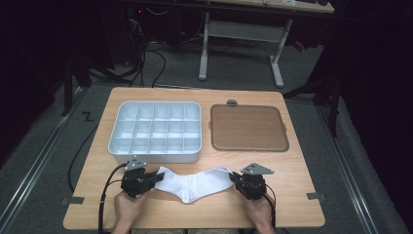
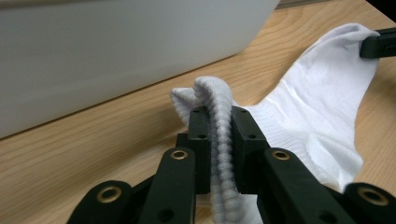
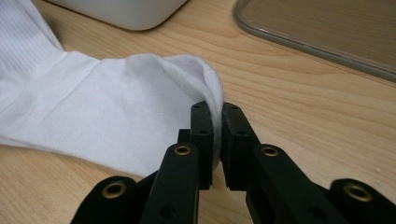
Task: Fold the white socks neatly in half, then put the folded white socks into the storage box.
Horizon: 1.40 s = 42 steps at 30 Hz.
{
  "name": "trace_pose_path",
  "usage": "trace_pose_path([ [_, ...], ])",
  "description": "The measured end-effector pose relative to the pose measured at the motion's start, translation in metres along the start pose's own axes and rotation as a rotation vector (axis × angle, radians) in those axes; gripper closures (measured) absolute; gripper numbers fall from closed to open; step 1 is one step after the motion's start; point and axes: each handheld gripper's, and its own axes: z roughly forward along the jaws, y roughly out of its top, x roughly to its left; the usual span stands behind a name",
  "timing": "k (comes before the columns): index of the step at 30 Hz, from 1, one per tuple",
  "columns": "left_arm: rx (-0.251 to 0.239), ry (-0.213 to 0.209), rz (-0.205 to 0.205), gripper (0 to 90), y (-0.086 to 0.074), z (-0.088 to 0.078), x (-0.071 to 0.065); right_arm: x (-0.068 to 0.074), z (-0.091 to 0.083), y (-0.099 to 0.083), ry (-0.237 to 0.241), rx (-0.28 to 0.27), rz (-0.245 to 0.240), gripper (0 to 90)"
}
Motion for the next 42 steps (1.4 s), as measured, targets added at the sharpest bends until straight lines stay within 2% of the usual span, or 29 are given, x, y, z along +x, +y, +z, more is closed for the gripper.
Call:
trace_pose_path([
  [4,0.010,-0.009,0.002,80.1,-0.004,0.009,-0.004,-0.007,-0.006,-0.004,-0.036,-0.004,0.007,84.9],
  [11,0.013,-0.018,0.003,80.1,-0.010,0.019,-0.011,-0.017,-0.013,-0.010,-0.060,0.013,0.022,84.9],
  [14,0.019,-0.019,0.018,80.1,-0.012,0.022,-0.012,-0.021,-0.016,-0.012,-0.073,0.012,0.029,84.8],
  [18,0.019,0.001,0.063,80.1,-0.018,0.027,-0.015,-0.024,-0.017,-0.013,-0.079,0.012,0.035,84.8],
  [23,0.020,-0.002,0.064,80.0,-0.020,0.031,-0.016,-0.026,-0.019,-0.014,-0.091,0.028,0.031,84.8],
  [28,0.021,-0.005,0.087,79.9,-0.024,0.035,-0.018,-0.030,-0.021,-0.016,-0.094,0.029,0.040,84.8],
  [30,0.018,-0.001,0.084,79.7,-0.025,0.037,-0.019,-0.032,-0.021,-0.017,-0.093,0.032,0.049,84.7],
  [34,0.018,0.016,0.091,79.3,-0.024,0.036,-0.017,-0.031,-0.018,-0.016,-0.086,0.041,0.030,84.4],
  [42,0.016,0.037,0.096,76.9,-0.023,0.036,-0.014,-0.030,-0.012,-0.015,-0.074,0.049,0.031,82.6],
])
